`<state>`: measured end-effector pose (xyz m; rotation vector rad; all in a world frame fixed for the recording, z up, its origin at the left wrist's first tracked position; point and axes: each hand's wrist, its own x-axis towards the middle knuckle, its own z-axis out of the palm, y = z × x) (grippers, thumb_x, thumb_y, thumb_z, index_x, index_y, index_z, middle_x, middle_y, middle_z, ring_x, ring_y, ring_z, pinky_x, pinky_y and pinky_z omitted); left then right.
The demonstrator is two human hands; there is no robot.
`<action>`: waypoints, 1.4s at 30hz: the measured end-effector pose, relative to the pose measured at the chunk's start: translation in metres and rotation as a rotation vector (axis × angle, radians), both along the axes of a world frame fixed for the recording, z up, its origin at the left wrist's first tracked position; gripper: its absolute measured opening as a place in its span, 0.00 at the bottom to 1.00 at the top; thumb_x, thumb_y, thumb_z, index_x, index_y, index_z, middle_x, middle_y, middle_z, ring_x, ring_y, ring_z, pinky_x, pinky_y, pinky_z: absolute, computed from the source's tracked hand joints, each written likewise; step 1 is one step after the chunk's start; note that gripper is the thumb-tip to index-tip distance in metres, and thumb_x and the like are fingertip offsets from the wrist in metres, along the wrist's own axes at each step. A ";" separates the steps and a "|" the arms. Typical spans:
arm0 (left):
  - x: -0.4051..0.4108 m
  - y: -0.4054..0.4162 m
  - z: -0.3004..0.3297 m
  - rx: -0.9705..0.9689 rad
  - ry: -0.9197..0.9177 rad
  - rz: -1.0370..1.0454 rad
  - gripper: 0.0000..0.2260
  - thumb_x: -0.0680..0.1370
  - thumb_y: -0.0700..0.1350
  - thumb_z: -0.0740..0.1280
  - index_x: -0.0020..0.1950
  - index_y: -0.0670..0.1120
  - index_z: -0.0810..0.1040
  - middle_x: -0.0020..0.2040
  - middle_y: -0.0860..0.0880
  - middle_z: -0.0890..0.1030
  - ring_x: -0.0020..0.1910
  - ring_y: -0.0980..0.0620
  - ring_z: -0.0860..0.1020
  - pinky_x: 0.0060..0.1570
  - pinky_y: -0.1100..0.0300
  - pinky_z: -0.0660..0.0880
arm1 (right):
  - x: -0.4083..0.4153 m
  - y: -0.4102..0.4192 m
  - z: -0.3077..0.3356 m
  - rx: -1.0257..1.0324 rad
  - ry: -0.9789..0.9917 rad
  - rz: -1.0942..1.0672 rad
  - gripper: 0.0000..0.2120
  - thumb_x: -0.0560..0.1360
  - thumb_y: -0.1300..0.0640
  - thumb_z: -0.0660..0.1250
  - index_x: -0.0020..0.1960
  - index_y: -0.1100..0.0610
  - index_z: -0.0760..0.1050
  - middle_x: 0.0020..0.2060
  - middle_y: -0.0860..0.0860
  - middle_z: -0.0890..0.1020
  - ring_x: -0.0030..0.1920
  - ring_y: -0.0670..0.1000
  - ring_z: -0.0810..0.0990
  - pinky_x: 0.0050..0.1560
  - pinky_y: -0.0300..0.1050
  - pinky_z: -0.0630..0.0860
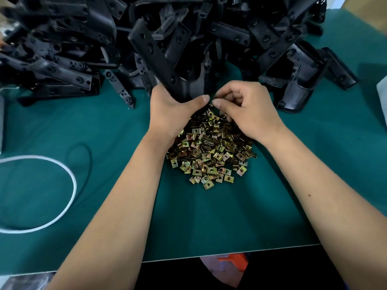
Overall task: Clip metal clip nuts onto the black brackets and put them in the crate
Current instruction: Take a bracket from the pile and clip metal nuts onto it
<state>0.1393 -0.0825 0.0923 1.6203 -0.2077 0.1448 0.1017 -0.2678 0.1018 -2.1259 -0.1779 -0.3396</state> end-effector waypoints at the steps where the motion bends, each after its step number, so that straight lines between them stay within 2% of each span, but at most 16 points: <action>1: 0.001 -0.001 0.000 -0.004 0.013 0.025 0.19 0.66 0.44 0.83 0.54 0.45 0.84 0.49 0.50 0.88 0.50 0.51 0.86 0.55 0.46 0.83 | 0.000 0.001 0.000 -0.016 -0.001 0.010 0.02 0.78 0.59 0.74 0.49 0.58 0.83 0.34 0.50 0.84 0.28 0.44 0.80 0.34 0.36 0.77; 3: 0.001 -0.001 0.001 -0.053 0.048 0.048 0.19 0.67 0.42 0.83 0.55 0.43 0.83 0.50 0.48 0.88 0.51 0.48 0.86 0.55 0.45 0.83 | -0.001 0.003 -0.001 -0.062 0.002 0.037 0.03 0.78 0.61 0.73 0.51 0.58 0.83 0.36 0.51 0.85 0.30 0.45 0.83 0.38 0.37 0.78; 5: 0.000 0.001 0.003 -0.166 0.093 0.028 0.19 0.69 0.39 0.81 0.57 0.41 0.82 0.52 0.45 0.87 0.53 0.45 0.86 0.54 0.44 0.83 | -0.002 0.004 -0.001 -0.116 -0.009 0.045 0.08 0.78 0.63 0.72 0.56 0.56 0.84 0.39 0.50 0.85 0.34 0.45 0.84 0.43 0.34 0.78; 7: -0.001 0.003 0.007 -0.258 0.136 -0.004 0.16 0.72 0.37 0.79 0.58 0.39 0.81 0.53 0.43 0.87 0.53 0.44 0.86 0.51 0.48 0.84 | -0.002 0.004 0.000 -0.149 -0.011 0.047 0.12 0.78 0.65 0.71 0.60 0.55 0.84 0.41 0.49 0.85 0.35 0.43 0.85 0.45 0.30 0.76; 9: -0.003 0.004 0.011 -0.319 0.179 -0.021 0.15 0.75 0.36 0.77 0.59 0.36 0.80 0.53 0.42 0.86 0.54 0.42 0.85 0.49 0.53 0.83 | -0.002 0.003 0.001 -0.153 -0.009 0.063 0.13 0.78 0.66 0.71 0.61 0.56 0.83 0.40 0.48 0.85 0.34 0.43 0.85 0.46 0.31 0.77; 13: -0.005 0.002 0.014 -0.373 0.222 -0.030 0.15 0.76 0.35 0.76 0.59 0.34 0.78 0.53 0.38 0.84 0.55 0.39 0.84 0.50 0.53 0.82 | -0.002 0.003 0.001 -0.113 -0.026 0.063 0.06 0.79 0.66 0.70 0.55 0.59 0.81 0.39 0.49 0.85 0.32 0.45 0.85 0.45 0.37 0.81; 18: -0.007 0.002 0.016 -0.385 0.216 -0.048 0.15 0.76 0.36 0.75 0.60 0.34 0.77 0.54 0.36 0.84 0.55 0.40 0.85 0.50 0.54 0.82 | -0.003 0.003 0.003 -0.126 -0.036 0.082 0.03 0.79 0.61 0.71 0.51 0.59 0.83 0.37 0.47 0.85 0.32 0.46 0.84 0.42 0.42 0.82; 23: -0.009 0.001 0.018 -0.383 0.218 -0.060 0.17 0.76 0.35 0.75 0.62 0.33 0.77 0.54 0.38 0.84 0.54 0.42 0.85 0.50 0.53 0.82 | -0.003 0.003 0.004 -0.138 -0.068 0.055 0.03 0.79 0.64 0.70 0.51 0.57 0.80 0.39 0.49 0.84 0.34 0.46 0.83 0.41 0.42 0.81; 26: -0.010 0.001 0.017 -0.388 0.218 -0.067 0.15 0.76 0.35 0.75 0.61 0.35 0.78 0.53 0.39 0.84 0.53 0.42 0.85 0.49 0.54 0.82 | -0.004 0.003 0.004 -0.132 -0.049 0.023 0.02 0.82 0.61 0.68 0.51 0.58 0.79 0.37 0.49 0.84 0.31 0.45 0.81 0.38 0.41 0.78; 29: -0.010 0.001 0.016 -0.393 0.216 -0.082 0.14 0.76 0.35 0.75 0.59 0.36 0.78 0.53 0.40 0.84 0.54 0.42 0.84 0.49 0.54 0.82 | -0.002 0.003 0.003 -0.158 -0.042 -0.011 0.07 0.84 0.57 0.65 0.48 0.58 0.78 0.34 0.48 0.83 0.31 0.44 0.79 0.35 0.39 0.74; 33: -0.010 0.001 0.016 -0.418 0.226 -0.083 0.15 0.76 0.35 0.75 0.60 0.36 0.78 0.57 0.36 0.84 0.57 0.38 0.84 0.49 0.53 0.82 | -0.001 0.002 0.002 -0.233 -0.063 -0.008 0.09 0.80 0.58 0.69 0.42 0.58 0.82 0.36 0.51 0.82 0.37 0.50 0.78 0.41 0.47 0.74; 35: -0.010 0.000 0.015 -0.420 0.231 -0.075 0.16 0.75 0.35 0.75 0.61 0.36 0.78 0.59 0.36 0.84 0.57 0.39 0.84 0.49 0.54 0.82 | -0.001 0.003 0.002 -0.166 -0.121 -0.038 0.08 0.74 0.61 0.71 0.36 0.62 0.80 0.37 0.55 0.81 0.40 0.54 0.78 0.44 0.50 0.75; 37: -0.011 0.000 0.015 -0.438 0.238 -0.081 0.17 0.75 0.34 0.75 0.63 0.35 0.77 0.60 0.36 0.83 0.57 0.40 0.84 0.48 0.54 0.82 | 0.000 0.003 0.003 -0.079 -0.169 -0.066 0.10 0.69 0.62 0.70 0.31 0.63 0.75 0.37 0.57 0.81 0.40 0.56 0.79 0.42 0.49 0.75; 40: -0.011 -0.001 0.015 -0.441 0.231 -0.106 0.19 0.76 0.33 0.74 0.65 0.34 0.76 0.60 0.36 0.83 0.57 0.41 0.84 0.48 0.53 0.82 | 0.001 0.002 0.002 0.068 -0.138 -0.067 0.12 0.66 0.63 0.69 0.29 0.65 0.69 0.35 0.58 0.81 0.32 0.52 0.79 0.35 0.46 0.71; 42: -0.011 -0.001 0.015 -0.436 0.222 -0.123 0.18 0.76 0.33 0.74 0.65 0.34 0.76 0.59 0.36 0.83 0.55 0.41 0.85 0.48 0.54 0.82 | 0.001 0.003 0.000 0.227 -0.086 -0.035 0.12 0.68 0.66 0.70 0.31 0.67 0.68 0.35 0.58 0.83 0.28 0.52 0.80 0.31 0.45 0.72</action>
